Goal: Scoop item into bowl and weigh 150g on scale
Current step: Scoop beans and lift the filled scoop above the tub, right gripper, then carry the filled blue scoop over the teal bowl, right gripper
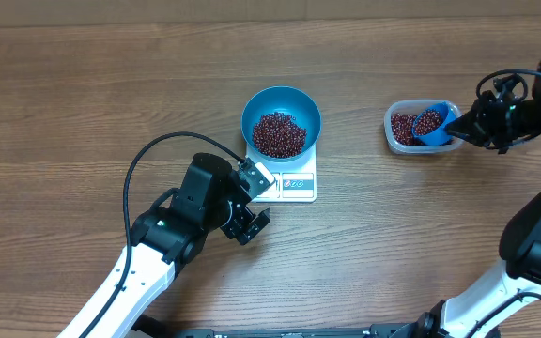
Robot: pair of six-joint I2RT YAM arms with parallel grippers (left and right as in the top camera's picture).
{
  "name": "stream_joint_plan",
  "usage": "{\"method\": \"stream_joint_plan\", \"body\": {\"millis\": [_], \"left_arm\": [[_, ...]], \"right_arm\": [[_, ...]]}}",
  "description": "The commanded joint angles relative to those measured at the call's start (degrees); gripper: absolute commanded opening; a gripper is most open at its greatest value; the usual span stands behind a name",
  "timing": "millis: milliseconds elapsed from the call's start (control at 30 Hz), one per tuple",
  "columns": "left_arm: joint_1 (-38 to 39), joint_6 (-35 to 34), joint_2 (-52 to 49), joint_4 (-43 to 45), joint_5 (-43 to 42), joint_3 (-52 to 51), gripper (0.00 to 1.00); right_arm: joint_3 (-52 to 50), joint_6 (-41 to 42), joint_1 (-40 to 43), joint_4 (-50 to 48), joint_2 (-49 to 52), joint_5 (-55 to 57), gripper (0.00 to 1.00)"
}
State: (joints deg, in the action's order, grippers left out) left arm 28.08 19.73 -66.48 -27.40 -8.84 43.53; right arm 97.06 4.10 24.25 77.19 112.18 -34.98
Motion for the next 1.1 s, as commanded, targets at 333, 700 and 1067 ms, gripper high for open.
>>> {"method": "stream_joint_plan", "body": {"millis": [333, 700, 1067], "left_arm": [[-0.31, 0.85, 0.59, 0.2, -0.87, -0.35, 0.99], [-0.31, 0.85, 0.59, 0.2, -0.87, -0.35, 0.99], [-0.31, 0.85, 0.57, 0.2, -0.87, -0.35, 0.99]], "right_arm": [[-0.22, -7.65, 3.06, 3.23, 0.11, -13.38, 0.04], [-0.17, -15.15, 3.15, 5.07, 0.02, -22.01, 0.04], [1.49, -17.86, 3.08, 7.72, -3.15, -28.15, 0.04]]}}
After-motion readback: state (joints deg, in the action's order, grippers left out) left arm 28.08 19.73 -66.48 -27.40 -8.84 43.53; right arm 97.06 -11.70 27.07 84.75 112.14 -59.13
